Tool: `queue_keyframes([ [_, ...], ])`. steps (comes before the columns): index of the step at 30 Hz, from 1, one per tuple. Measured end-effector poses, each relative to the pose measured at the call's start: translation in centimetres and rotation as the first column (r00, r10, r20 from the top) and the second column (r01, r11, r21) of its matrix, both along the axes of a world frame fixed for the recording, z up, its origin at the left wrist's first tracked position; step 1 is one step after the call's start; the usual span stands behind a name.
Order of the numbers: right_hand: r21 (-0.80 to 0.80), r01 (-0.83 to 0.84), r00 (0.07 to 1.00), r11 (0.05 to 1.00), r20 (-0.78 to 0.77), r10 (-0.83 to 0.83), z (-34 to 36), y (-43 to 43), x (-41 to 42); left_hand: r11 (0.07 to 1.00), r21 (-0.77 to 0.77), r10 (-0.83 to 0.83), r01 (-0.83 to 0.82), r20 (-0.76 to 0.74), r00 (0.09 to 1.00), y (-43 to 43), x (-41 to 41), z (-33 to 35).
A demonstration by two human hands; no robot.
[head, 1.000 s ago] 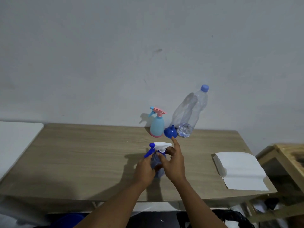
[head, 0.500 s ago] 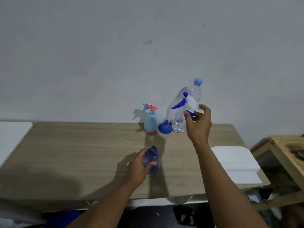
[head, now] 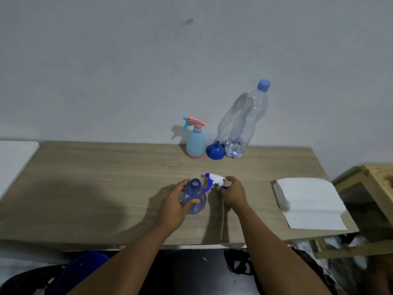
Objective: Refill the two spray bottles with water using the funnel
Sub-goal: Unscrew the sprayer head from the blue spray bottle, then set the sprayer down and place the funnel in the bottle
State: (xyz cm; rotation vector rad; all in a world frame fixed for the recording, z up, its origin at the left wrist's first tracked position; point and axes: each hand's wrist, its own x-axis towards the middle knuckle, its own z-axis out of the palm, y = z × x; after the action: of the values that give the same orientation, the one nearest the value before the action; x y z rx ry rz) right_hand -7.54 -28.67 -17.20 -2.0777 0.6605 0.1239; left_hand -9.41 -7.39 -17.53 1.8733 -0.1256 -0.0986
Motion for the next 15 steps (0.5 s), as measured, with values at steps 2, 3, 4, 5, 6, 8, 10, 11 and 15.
queue_keyframes([
  [2, -0.007, -0.018, 1.000, 1.000, -0.010, 0.018, -0.08, -0.04, 0.30, 1.000, -0.010, -0.005, 0.005, -0.009, 1.000, -0.01, -0.05, 0.06],
  [3, -0.015, -0.024, 1.000, 1.000, -0.019, 0.023, 0.04, -0.05, 0.36, 1.000, -0.010, -0.005, 0.005, -0.013, 1.000, -0.02, -0.09, 0.05],
  [4, -0.026, -0.026, 0.999, 0.999, -0.027, 0.025, 0.07, -0.08, 0.37, 1.000, -0.009, -0.004, 0.004, -0.019, 1.000, -0.01, -0.15, 0.12],
  [5, -0.033, -0.032, 0.999, 0.999, -0.026, 0.031, 0.05, -0.15, 0.33, 1.000, -0.009, -0.004, 0.004, -0.021, 1.000, -0.03, -0.21, 0.24],
  [6, -0.036, -0.034, 0.999, 0.999, -0.022, 0.033, 0.06, -0.18, 0.24, 1.000, -0.011, -0.004, 0.004, -0.025, 1.000, -0.01, -0.26, 0.29],
  [8, -0.027, -0.012, 1.000, 1.000, -0.020, 0.011, 0.11, -0.23, 0.02, 1.000, -0.017, -0.007, 0.006, -0.031, 0.999, 0.01, -0.35, 0.40],
  [10, -0.010, 0.008, 1.000, 1.000, -0.028, -0.009, 0.02, -0.33, -0.11, 1.000, -0.010, -0.001, 0.001, -0.029, 1.000, 0.07, -0.37, 0.51],
  [11, 0.000, 0.008, 0.999, 1.000, -0.031, -0.008, -0.08, -0.36, -0.22, 1.000, -0.006, 0.000, 0.000, -0.028, 1.000, 0.06, -0.38, 0.59],
  [15, 0.002, 0.045, 0.999, 0.999, 0.007, -0.045, -0.30, -0.52, -0.32, 1.000, 0.003, -0.003, 0.003, -0.029, 1.000, 0.04, -0.43, 0.80],
])
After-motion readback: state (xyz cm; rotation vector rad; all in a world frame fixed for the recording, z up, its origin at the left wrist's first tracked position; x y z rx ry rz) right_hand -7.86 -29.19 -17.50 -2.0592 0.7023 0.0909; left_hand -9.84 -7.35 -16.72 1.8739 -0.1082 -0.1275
